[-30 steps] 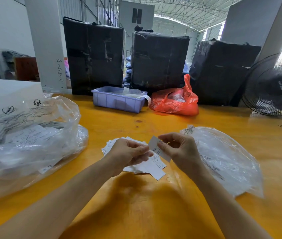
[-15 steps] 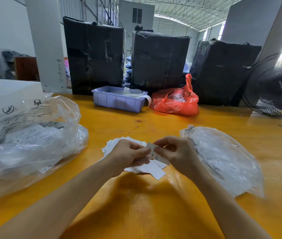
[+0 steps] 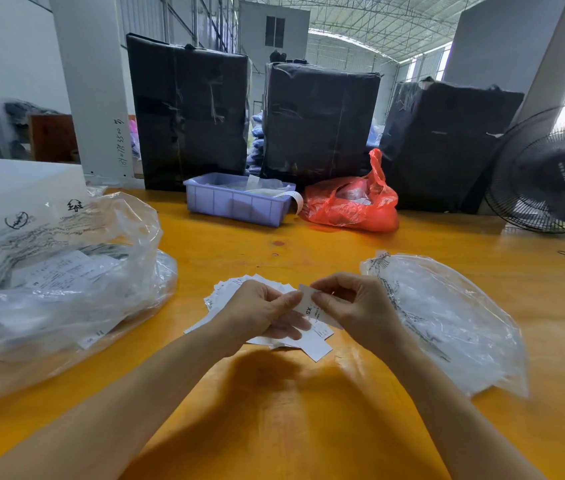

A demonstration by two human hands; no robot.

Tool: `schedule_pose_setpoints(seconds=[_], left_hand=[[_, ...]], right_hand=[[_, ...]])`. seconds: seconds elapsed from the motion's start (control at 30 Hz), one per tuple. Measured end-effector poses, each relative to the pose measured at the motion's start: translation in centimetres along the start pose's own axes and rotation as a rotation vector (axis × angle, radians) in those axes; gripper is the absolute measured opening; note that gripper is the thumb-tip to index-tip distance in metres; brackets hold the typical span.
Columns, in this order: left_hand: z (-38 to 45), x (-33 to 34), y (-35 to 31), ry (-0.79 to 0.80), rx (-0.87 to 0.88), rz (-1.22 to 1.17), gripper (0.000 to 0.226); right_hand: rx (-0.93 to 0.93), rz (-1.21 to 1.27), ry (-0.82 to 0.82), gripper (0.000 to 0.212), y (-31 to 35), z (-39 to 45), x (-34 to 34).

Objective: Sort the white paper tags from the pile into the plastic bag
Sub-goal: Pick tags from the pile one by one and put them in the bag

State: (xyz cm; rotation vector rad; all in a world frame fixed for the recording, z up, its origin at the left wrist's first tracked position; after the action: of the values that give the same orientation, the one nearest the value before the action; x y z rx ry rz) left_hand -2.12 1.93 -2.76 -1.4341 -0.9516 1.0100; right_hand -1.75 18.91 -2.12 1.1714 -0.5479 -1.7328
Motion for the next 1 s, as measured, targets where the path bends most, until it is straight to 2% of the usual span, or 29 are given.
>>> schedule_pose_setpoints(seconds=[0.13, 0.33, 0.5, 0.67, 0.83, 1.0], left_hand=[[0.01, -0.05, 0.02, -0.004, 0.003, -0.003, 0.029], [0.31, -0.23, 0.11, -0.085, 0.014, 0.013, 0.033], [0.22, -0.18, 0.04, -0.001, -0.039, -0.070, 0.031], [0.19, -0.23, -0.05, 0.054, -0.112, -0.265, 0.013], [0.25, -0.47, 0.04, 0.053, -0.127, -0.270, 0.010], [0.33, -0.76, -0.07, 0.060, -0.139, -0.272, 0.013]], right_hand=[[-0.012, -0.012, 0.019, 0.011, 0.13, -0.05, 0.06], [0.021, -0.070, 0.144, 0.009, 0.18, -0.24, 0.26], [0.030, -0.021, 0.011, 0.014, -0.08, 0.09, -0.03], [0.039, -0.014, -0.031, 0.016, -0.22, 0.12, -0.17], [-0.010, 0.011, -0.141, 0.018, 0.07, 0.35, -0.51], [-0.056, -0.033, -0.139, 0.015, 0.07, 0.34, -0.69]])
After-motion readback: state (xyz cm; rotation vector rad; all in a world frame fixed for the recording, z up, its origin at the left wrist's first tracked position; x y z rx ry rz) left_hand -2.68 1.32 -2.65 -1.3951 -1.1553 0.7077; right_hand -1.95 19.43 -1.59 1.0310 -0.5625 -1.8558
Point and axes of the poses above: each hand's wrist, its own z-axis towards the middle knuckle, its own x-axis out of the palm, y = z × x, the point moved 1 cm from there along z, towards the middle knuckle, and after that the axes turned 1 degree about y, right-handed, at the moved point
